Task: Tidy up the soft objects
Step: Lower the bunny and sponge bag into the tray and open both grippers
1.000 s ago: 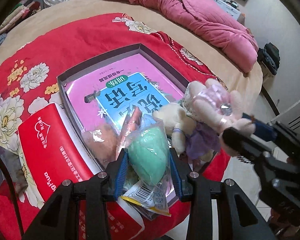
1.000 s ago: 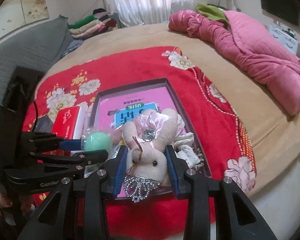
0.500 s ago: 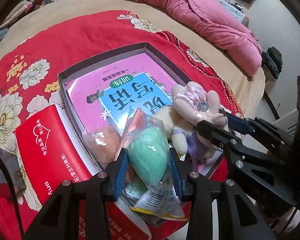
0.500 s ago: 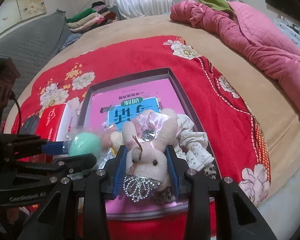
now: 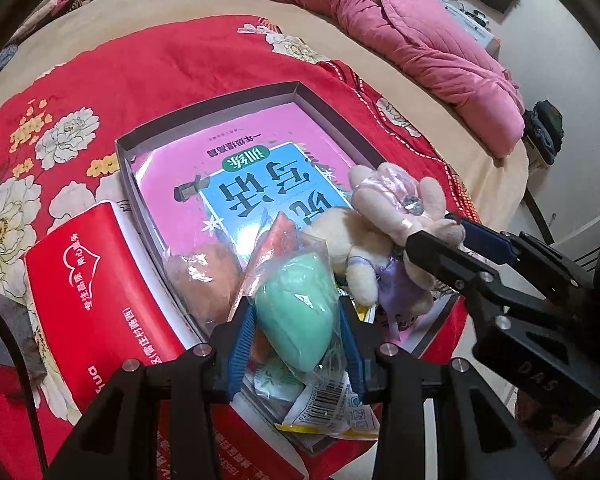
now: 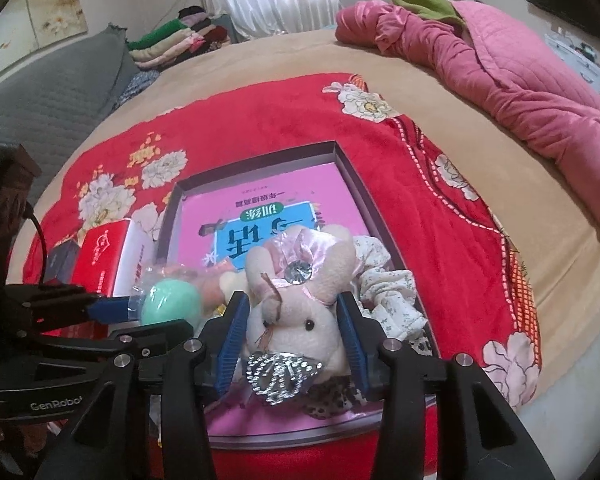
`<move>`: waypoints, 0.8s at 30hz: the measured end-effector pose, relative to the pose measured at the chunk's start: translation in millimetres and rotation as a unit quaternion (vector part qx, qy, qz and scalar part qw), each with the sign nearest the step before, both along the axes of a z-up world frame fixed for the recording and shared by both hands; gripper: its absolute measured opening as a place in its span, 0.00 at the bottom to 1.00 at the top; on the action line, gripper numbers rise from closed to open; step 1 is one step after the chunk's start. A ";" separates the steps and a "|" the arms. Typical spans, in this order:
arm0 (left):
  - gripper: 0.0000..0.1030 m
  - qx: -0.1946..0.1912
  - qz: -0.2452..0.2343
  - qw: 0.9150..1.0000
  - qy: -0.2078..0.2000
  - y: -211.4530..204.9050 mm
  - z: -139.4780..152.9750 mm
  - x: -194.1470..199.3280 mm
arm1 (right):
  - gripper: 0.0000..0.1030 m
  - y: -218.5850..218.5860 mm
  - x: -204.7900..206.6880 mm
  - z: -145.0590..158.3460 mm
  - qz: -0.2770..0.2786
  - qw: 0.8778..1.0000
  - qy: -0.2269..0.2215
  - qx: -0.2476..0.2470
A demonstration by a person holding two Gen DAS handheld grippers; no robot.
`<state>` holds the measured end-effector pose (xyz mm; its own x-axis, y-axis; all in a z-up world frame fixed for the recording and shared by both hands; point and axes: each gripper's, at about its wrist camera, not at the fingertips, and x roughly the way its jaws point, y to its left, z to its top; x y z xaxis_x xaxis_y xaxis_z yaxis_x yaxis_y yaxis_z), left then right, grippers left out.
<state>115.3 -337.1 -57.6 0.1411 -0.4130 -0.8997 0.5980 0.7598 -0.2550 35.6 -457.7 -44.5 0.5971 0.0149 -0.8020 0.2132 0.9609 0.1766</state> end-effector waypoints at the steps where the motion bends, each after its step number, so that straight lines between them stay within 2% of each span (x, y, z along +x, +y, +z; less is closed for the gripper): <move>1: 0.39 -0.001 0.000 1.000 0.000 0.1 0.0 0.2 | 0.46 -0.7 -1.5 2.4 -0.001 1.000 -0.003 0.004; 3: 0.40 -0.003 0.001 1.000 0.004 0.7 -0.5 0.8 | 0.56 -2.9 -7.7 10.4 -0.008 1.000 -0.013 0.012; 4: 0.41 -0.005 0.002 1.000 0.006 1.2 -0.7 1.4 | 0.58 -3.6 -11.0 14.7 -0.012 1.000 -0.019 0.013; 12: 0.60 -0.015 -0.008 1.000 0.017 -2.6 -0.1 -4.0 | 0.59 -7.9 -43.9 47.4 -0.038 0.998 -0.053 0.014; 18: 0.66 -0.026 -0.009 1.000 0.004 2.5 12.7 -11.8 | 0.59 0.0 -60.4 64.4 -0.040 0.997 -0.067 0.004; 19: 0.67 -0.031 -0.010 0.999 0.001 4.2 15.8 -13.2 | 0.60 1.6 -62.1 66.4 -0.040 0.997 -0.068 0.003; 21: 0.69 -0.031 -0.010 0.999 -0.004 6.5 20.0 -14.3 | 0.71 5.6 -64.6 70.1 -0.040 0.997 -0.071 0.000; 24: 0.70 -0.034 -0.006 0.999 -0.004 10.2 24.4 -14.4 | 0.71 8.8 -67.4 73.1 -0.041 0.997 -0.072 -0.001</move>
<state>101.0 -326.9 -33.1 0.1434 -0.4745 -0.8685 0.6097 0.7336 -0.3001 -31.8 -448.9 28.6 0.7045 -0.0410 -0.7086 0.2647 0.9415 0.2087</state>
